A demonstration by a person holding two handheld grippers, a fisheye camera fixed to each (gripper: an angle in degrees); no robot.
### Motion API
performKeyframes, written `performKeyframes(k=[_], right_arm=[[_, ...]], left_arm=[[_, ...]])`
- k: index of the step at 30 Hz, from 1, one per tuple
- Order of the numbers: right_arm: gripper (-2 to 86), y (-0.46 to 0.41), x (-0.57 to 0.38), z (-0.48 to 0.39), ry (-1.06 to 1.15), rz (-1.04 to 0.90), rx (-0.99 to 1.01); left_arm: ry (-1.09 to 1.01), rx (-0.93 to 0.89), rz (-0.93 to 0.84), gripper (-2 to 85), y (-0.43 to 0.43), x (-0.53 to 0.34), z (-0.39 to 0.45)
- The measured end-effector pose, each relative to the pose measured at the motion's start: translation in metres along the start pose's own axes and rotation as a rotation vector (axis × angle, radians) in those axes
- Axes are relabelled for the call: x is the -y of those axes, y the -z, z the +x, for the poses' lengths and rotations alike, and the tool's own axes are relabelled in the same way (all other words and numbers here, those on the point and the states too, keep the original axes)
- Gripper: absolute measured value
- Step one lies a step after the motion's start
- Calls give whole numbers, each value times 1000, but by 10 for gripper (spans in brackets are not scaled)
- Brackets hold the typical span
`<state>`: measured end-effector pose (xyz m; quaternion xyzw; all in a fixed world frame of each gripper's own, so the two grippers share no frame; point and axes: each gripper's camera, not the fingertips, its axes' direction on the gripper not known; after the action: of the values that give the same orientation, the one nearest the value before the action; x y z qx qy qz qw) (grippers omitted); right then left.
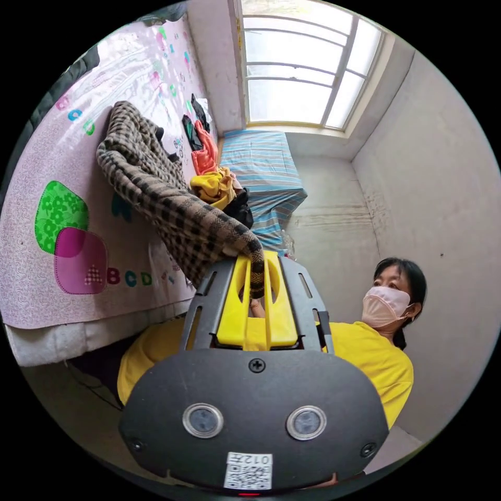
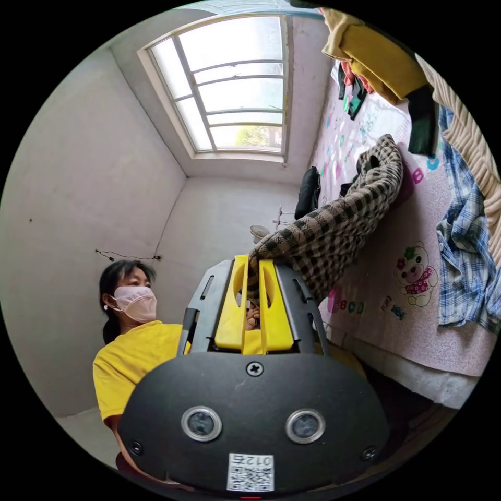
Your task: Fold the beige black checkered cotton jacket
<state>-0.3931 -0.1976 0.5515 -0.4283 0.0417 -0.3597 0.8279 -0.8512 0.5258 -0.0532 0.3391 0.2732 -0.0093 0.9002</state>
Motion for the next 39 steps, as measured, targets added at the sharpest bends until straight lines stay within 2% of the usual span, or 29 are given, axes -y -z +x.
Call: performKeyframes(k=[4,10,19,24,28,29,33,36,38,39], right_arm=[[14,24,-4,-23,24,99,36],[14,36,6,-18,20,188,38],[15,-7,110,24,-30,216,-9],[20,-45,208,52,-49,207,-121],[40,-82,292,118,-157,170,-363],[53,-91,306,142,-215,151,-451],[71,-112,322,173,-212,130,-552],[78,-116,309,169,-136,76,-553],[89,-113,284,158,-78,-7,-642],[92,-112,276,155,-64,-30,-679]], left_arm=[[26,-73,130,60,14,-15,22],[97,-78,222,62,18,-14,18],[137,-38,245,65,-11,87,12],[184,27,243,71,-27,177,-2],[191,136,159,89,-53,260,-59],[224,124,169,94,-58,270,-81],[180,51,288,103,-56,269,-100],[98,216,201,112,-54,250,-80],[38,446,102,122,-56,217,-58],[28,501,84,124,-57,206,-54]])
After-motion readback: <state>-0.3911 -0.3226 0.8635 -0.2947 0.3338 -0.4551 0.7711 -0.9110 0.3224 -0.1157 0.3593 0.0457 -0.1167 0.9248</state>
